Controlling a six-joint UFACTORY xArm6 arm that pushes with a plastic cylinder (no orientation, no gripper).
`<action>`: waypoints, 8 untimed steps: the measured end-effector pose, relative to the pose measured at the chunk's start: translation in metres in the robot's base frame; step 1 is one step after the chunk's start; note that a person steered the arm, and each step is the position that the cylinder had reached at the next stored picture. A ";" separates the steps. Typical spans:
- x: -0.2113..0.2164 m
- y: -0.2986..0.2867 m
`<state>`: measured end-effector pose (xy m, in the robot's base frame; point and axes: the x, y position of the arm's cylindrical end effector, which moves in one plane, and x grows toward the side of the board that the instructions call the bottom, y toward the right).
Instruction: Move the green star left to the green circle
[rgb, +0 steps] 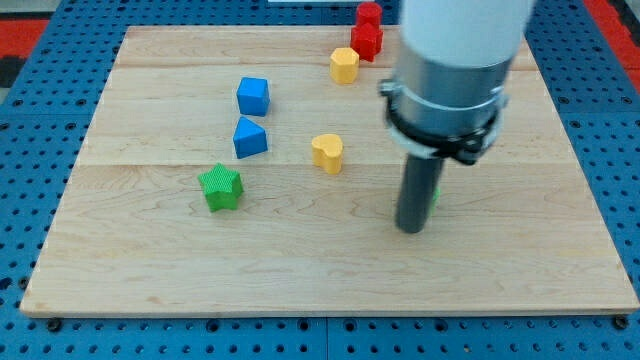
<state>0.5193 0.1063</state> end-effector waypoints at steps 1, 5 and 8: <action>-0.072 0.018; -0.134 0.034; 0.030 -0.139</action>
<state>0.5492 -0.0327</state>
